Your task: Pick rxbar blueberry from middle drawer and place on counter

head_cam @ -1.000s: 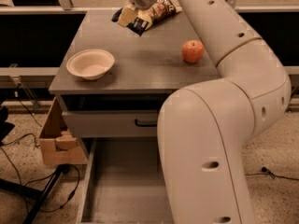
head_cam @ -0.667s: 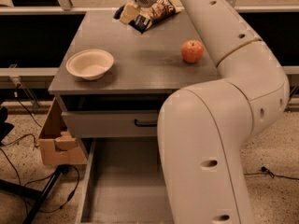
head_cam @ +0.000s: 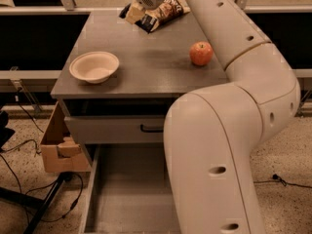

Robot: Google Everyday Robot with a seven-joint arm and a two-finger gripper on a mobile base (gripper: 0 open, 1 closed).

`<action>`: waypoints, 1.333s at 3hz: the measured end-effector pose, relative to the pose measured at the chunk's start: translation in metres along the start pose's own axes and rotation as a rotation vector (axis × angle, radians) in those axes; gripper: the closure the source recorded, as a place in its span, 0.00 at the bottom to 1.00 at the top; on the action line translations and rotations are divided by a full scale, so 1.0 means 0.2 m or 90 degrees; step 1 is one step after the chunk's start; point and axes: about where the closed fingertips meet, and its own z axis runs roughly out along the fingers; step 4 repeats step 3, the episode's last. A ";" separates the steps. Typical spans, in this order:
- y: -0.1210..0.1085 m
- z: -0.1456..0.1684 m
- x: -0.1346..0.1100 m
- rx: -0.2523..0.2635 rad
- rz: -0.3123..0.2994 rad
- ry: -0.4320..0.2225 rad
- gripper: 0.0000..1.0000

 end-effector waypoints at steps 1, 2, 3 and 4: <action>0.01 0.02 0.00 -0.004 0.000 0.001 0.12; 0.02 0.04 0.00 -0.007 0.000 0.001 0.00; 0.02 0.04 0.00 -0.007 0.000 0.001 0.00; 0.02 0.04 0.00 -0.007 0.000 0.001 0.00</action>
Offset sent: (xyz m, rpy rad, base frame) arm 0.0005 0.0024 -0.0034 -0.0013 0.0044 0.0028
